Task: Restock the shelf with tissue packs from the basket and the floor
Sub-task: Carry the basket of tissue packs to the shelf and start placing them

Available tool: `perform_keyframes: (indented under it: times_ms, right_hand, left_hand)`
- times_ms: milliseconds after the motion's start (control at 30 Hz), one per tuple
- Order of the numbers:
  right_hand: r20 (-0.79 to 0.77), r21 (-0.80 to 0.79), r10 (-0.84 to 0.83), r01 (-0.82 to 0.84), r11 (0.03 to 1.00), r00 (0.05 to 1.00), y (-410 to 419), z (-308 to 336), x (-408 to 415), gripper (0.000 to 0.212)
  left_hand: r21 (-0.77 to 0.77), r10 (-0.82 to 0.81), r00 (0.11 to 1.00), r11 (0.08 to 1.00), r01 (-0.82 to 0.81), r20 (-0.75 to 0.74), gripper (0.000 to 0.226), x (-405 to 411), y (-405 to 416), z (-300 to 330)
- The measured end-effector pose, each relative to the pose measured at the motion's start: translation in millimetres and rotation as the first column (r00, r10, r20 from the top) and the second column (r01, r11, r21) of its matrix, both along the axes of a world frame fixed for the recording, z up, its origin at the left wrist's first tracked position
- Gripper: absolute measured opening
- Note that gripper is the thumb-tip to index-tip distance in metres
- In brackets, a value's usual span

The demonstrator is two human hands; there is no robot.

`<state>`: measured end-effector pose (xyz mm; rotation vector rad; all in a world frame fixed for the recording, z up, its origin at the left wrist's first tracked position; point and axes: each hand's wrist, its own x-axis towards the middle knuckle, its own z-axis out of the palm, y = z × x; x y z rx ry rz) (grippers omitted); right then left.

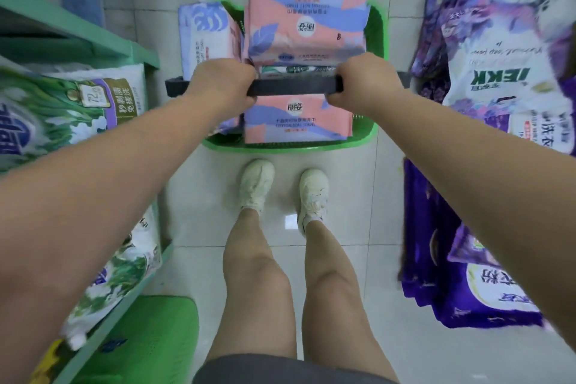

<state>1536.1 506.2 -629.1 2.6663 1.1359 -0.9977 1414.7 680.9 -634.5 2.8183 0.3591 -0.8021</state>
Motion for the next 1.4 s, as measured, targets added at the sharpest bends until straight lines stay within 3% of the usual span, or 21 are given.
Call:
perform_keyframes:
  times_ms: [167,333,533,700,1033,1233,1400]
  right_hand:
    - [0.045,0.032,0.032,-0.034,0.999,0.998,9.8,0.5,10.3,0.005]
    - [0.080,0.032,0.016,-0.019,0.999,0.997,-8.2,24.5,5.1,0.019]
    - [0.169,0.082,-0.016,0.002,0.997,0.985,-40.1,118.1,-23.3,0.019]
    - [0.259,0.042,-0.155,0.150,0.988,0.953,-86.1,214.5,-52.0,0.012]
    - [0.463,0.080,-0.496,0.522,0.849,0.735,-189.1,394.3,-145.7,0.017]
    - [0.490,0.116,-0.695,0.751,0.650,0.526,-252.9,470.1,-241.6,0.014]
    - [0.515,0.199,-0.813,0.884,0.423,0.273,-311.3,506.9,-339.0,0.022]
  left_hand:
    - [-0.020,-0.041,0.999,0.999,0.041,-0.004,0.026,14.7,15.5,4.5]
    - [-0.039,-0.113,0.994,0.993,0.112,-0.007,0.025,16.5,7.7,30.5]
    - [-0.042,-0.310,0.950,0.949,0.311,0.027,0.024,15.8,-10.5,123.4]
    - [-0.031,-0.438,0.889,0.895,0.446,0.137,0.023,16.7,-40.3,216.9]
    - [0.083,-0.760,0.573,0.621,0.779,0.306,0.020,17.8,-138.6,391.1]
    - [0.177,-0.905,0.261,0.333,0.926,0.336,0.025,-7.9,-229.8,474.4]
    - [0.247,-0.942,0.005,0.093,0.965,0.337,0.020,-46.9,-332.9,520.6]
